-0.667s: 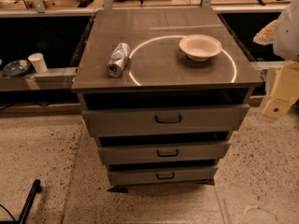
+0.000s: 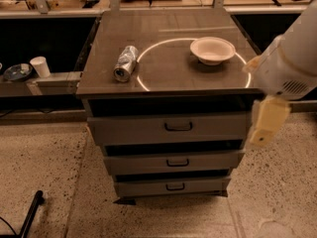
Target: Open middle drawer
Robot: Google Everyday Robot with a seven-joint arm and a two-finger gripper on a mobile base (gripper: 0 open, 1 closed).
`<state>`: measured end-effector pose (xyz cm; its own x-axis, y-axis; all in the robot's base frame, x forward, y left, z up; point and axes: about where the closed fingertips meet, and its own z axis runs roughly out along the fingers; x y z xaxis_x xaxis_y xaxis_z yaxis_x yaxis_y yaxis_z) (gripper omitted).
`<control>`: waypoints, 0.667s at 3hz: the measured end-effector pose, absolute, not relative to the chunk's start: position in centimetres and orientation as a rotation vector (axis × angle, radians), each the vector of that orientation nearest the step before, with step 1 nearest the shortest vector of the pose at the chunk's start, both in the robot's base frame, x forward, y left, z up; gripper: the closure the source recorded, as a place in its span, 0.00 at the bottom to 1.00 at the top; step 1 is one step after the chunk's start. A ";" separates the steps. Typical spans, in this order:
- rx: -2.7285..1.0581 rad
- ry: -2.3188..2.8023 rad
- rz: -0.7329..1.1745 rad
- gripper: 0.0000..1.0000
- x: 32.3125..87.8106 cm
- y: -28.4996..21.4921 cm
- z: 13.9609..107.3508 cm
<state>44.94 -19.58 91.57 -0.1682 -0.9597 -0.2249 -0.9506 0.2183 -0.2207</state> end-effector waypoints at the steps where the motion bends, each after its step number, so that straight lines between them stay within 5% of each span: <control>1: -1.866 2.181 0.078 0.00 45.2 -17.3 82.9; 2: -1.895 2.209 0.276 0.00 43.3 -15.9 73.0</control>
Offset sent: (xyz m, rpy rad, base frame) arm -0.0372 0.0487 -0.2802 0.1839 0.3331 0.0953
